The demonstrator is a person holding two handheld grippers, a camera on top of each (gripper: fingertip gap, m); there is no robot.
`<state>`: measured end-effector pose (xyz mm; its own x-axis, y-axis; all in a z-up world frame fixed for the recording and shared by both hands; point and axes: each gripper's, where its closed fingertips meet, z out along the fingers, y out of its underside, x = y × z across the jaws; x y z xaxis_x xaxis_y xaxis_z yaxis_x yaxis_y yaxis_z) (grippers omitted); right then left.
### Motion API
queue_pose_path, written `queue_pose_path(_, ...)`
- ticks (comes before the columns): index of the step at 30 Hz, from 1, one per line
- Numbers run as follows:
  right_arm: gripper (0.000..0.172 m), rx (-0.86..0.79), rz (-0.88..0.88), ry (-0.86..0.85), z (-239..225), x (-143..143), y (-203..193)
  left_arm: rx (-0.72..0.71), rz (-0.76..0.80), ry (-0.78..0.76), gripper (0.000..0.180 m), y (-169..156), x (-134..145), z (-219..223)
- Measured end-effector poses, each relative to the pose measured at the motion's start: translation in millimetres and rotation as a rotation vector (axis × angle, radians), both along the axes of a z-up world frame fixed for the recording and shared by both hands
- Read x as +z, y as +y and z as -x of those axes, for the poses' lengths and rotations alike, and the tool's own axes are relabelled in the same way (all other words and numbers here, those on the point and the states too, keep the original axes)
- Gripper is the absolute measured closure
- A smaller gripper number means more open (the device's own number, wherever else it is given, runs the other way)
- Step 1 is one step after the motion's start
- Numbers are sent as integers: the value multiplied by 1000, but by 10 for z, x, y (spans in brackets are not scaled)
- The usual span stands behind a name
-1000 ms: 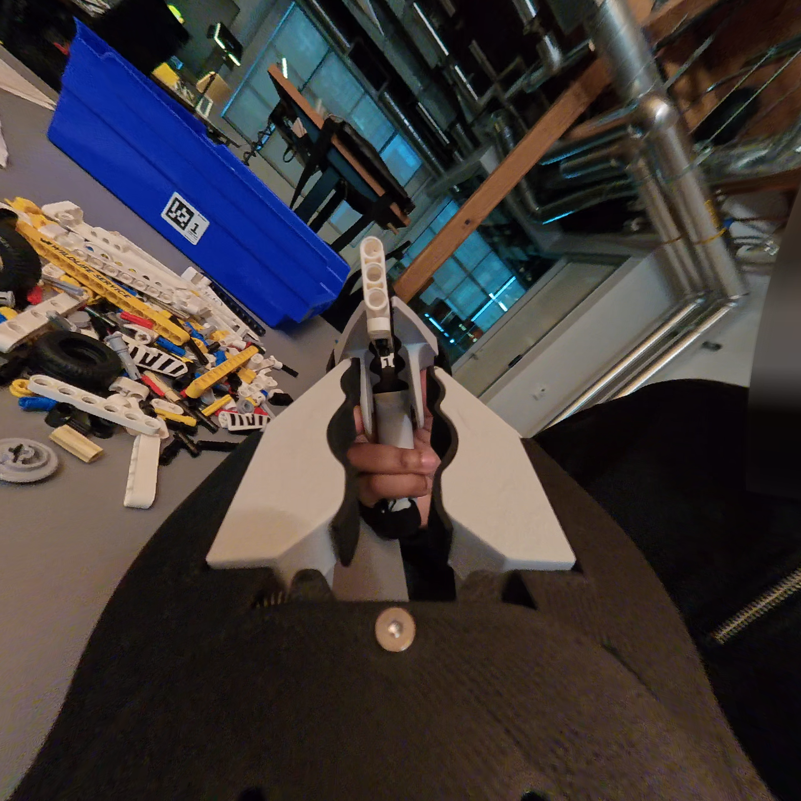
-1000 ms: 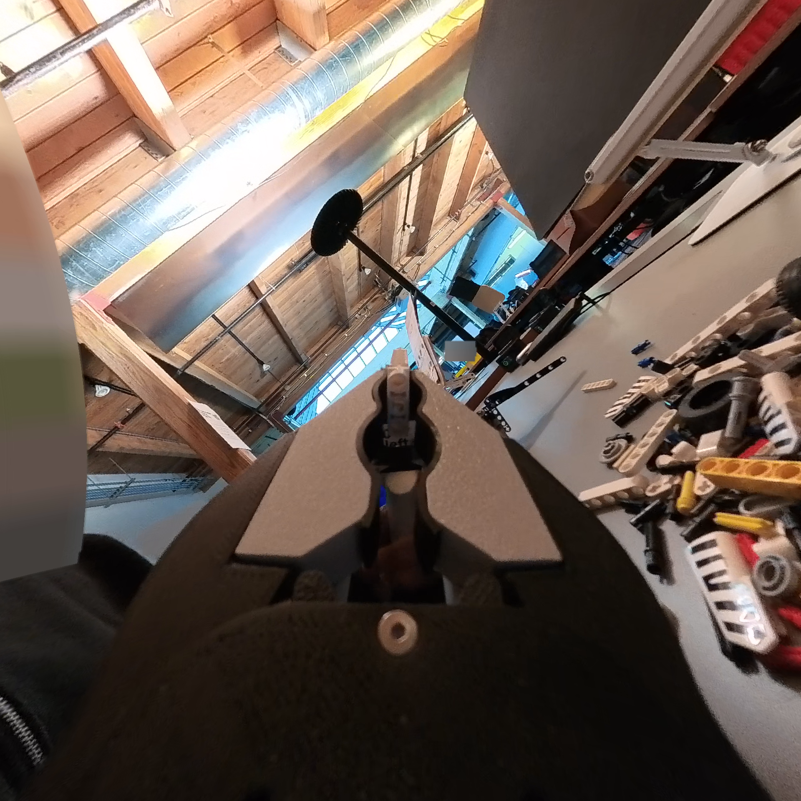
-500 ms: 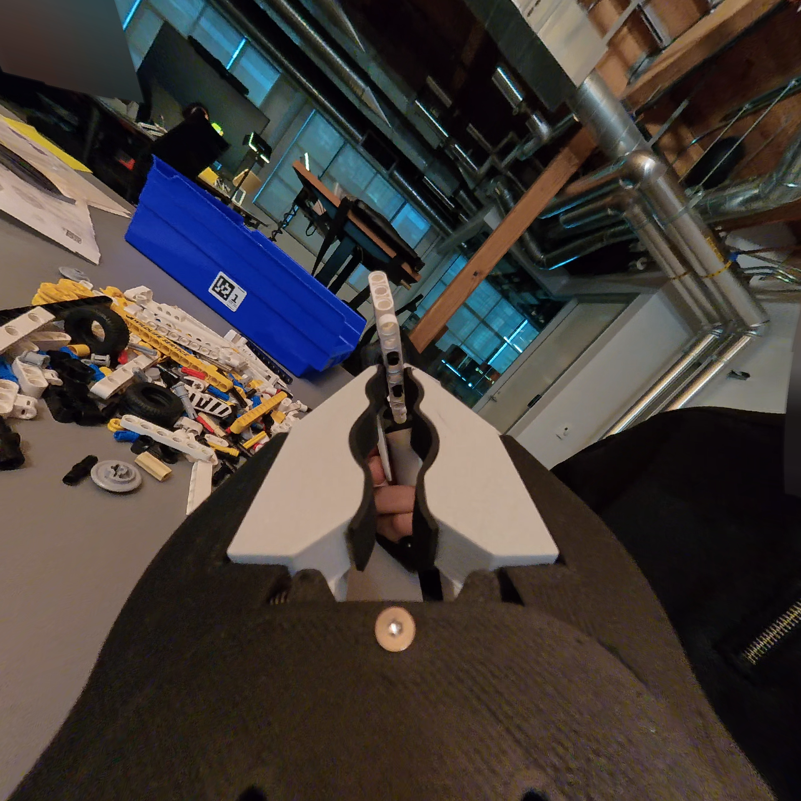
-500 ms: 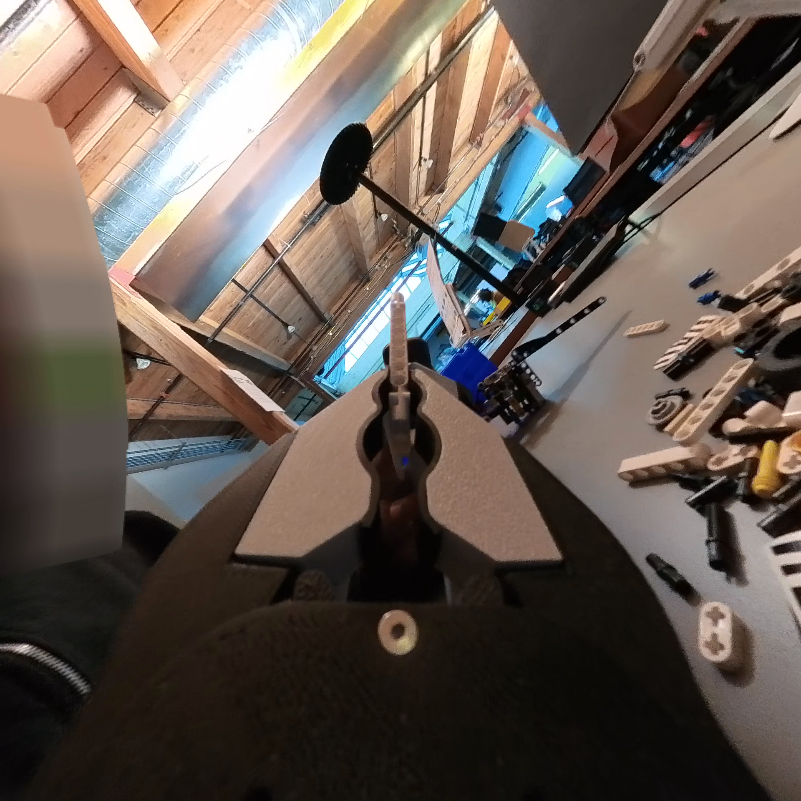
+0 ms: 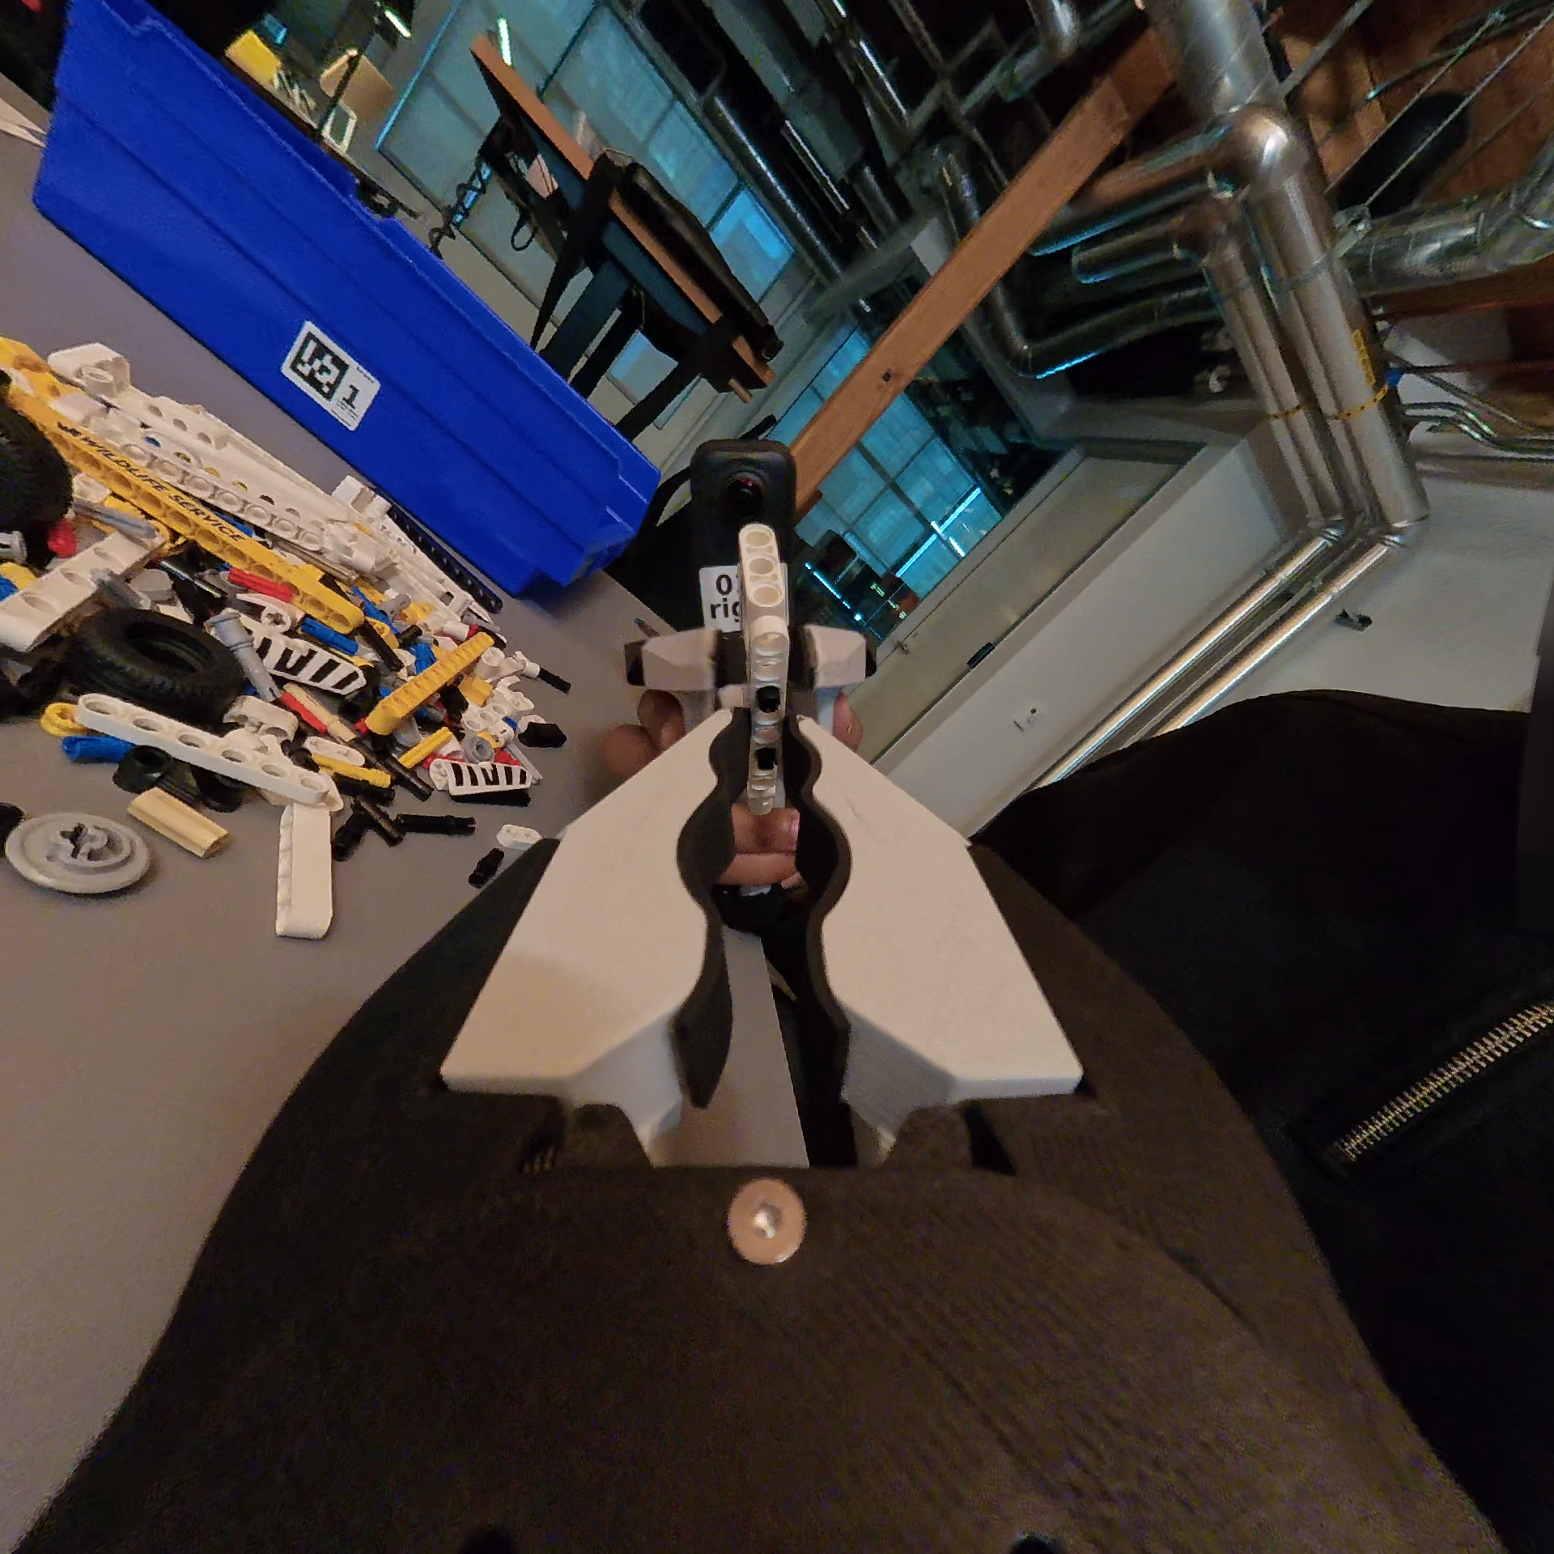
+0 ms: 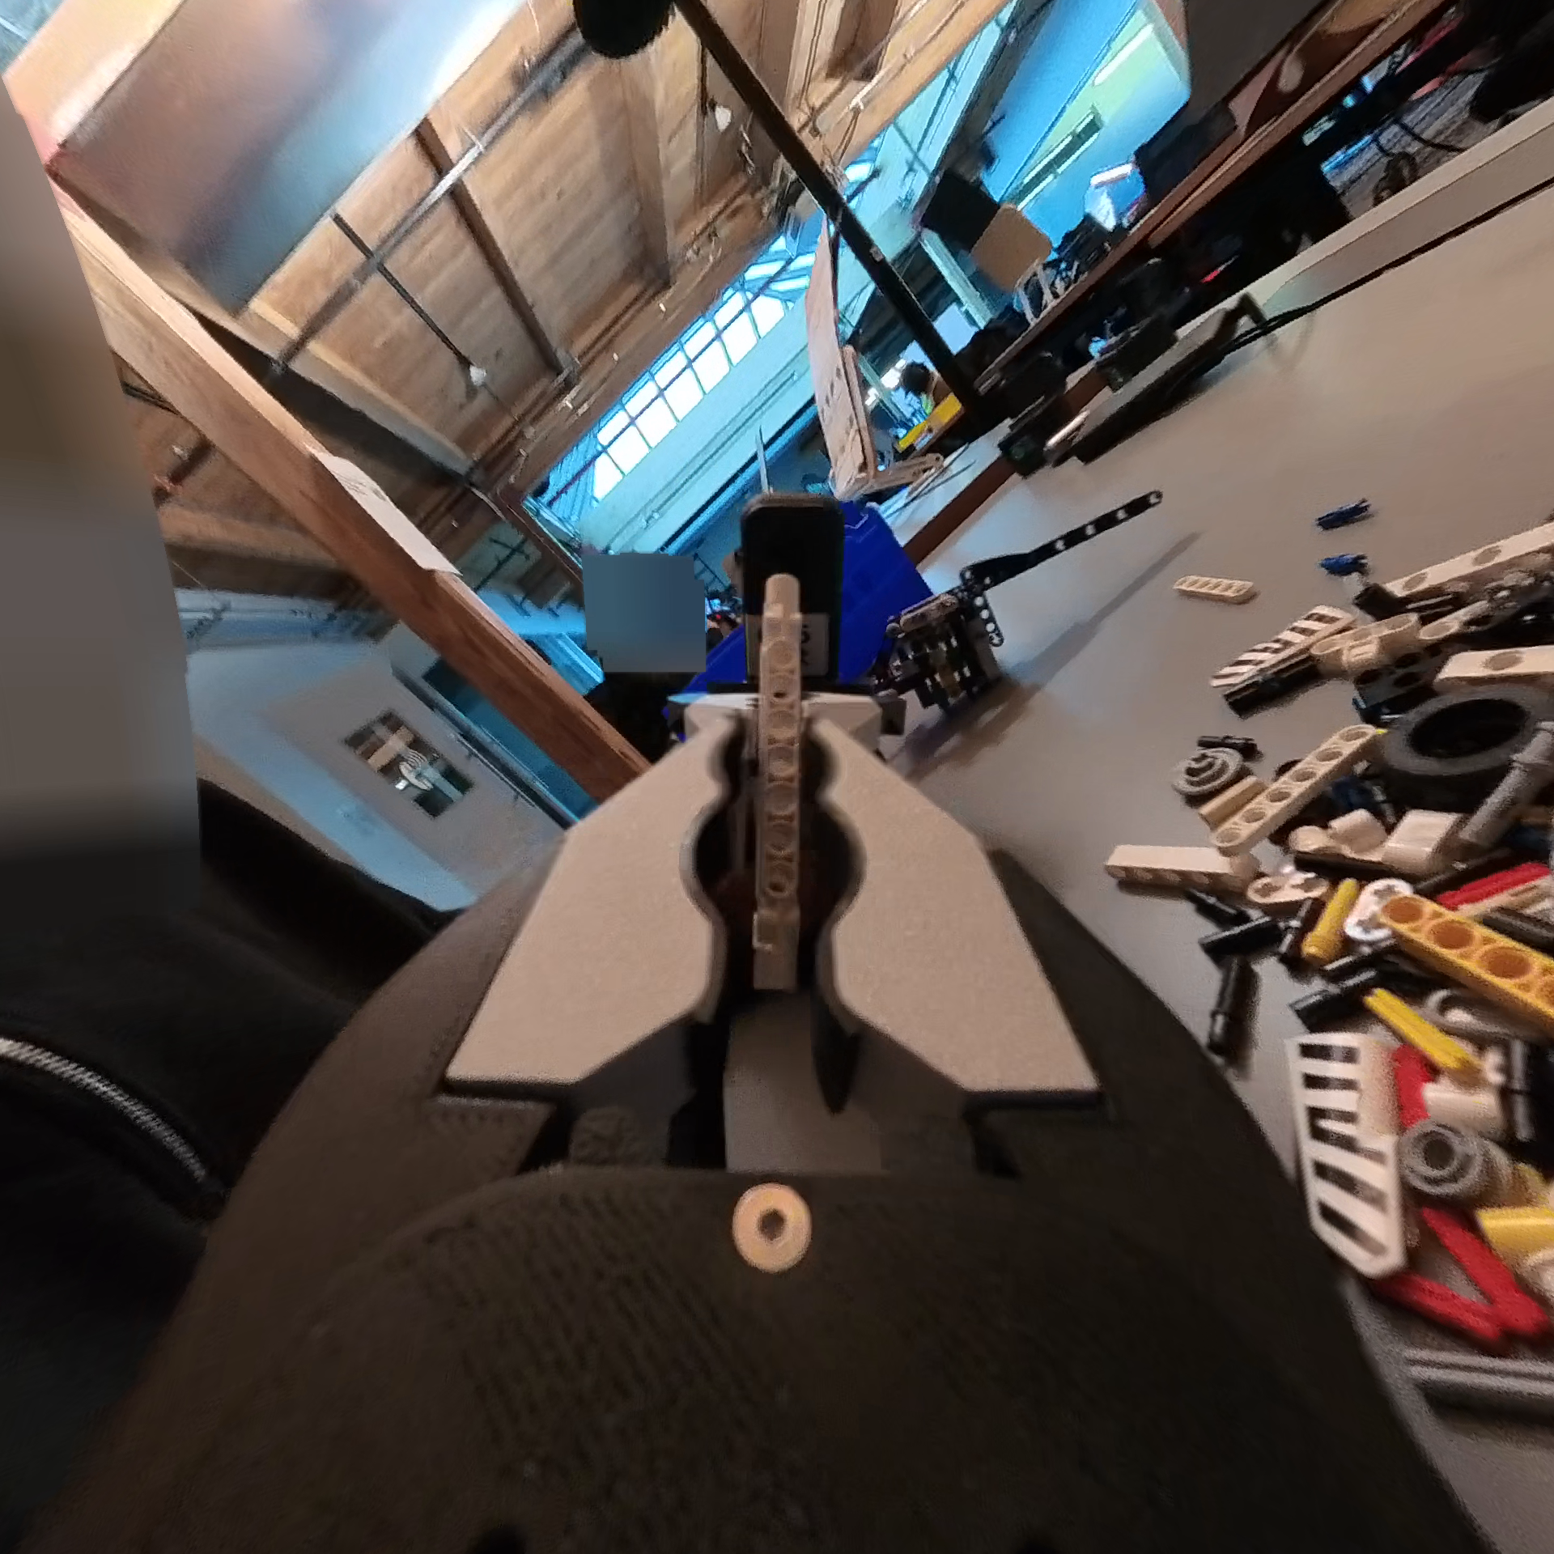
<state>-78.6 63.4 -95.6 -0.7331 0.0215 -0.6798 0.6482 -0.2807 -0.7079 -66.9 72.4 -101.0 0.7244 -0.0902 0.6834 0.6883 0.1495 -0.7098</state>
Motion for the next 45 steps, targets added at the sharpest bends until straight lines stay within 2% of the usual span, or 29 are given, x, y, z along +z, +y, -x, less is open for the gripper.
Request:
queue_pose_path(2,168,-17,-19,17,4,-13,-12,2,-7,-8,177,-9,3,12)
queue_pose_path(11,167,-35,47,-12,30,32,-13,31,-26,14,176,-28,42,38)
queue_pose_path(17,167,-60,63,-23,59,37,9,17,-24,11,169,0,35,16)
queue_pose_path(25,167,-83,73,-20,74,48,22,29,-39,-12,175,-24,36,48)
queue_pose_path(33,168,-101,11,20,52,12,-37,33,16,14,176,25,-14,29)
queue_pose_path(45,168,-96,-5,-13,80,-17,29,7,96,20,173,56,-84,3)
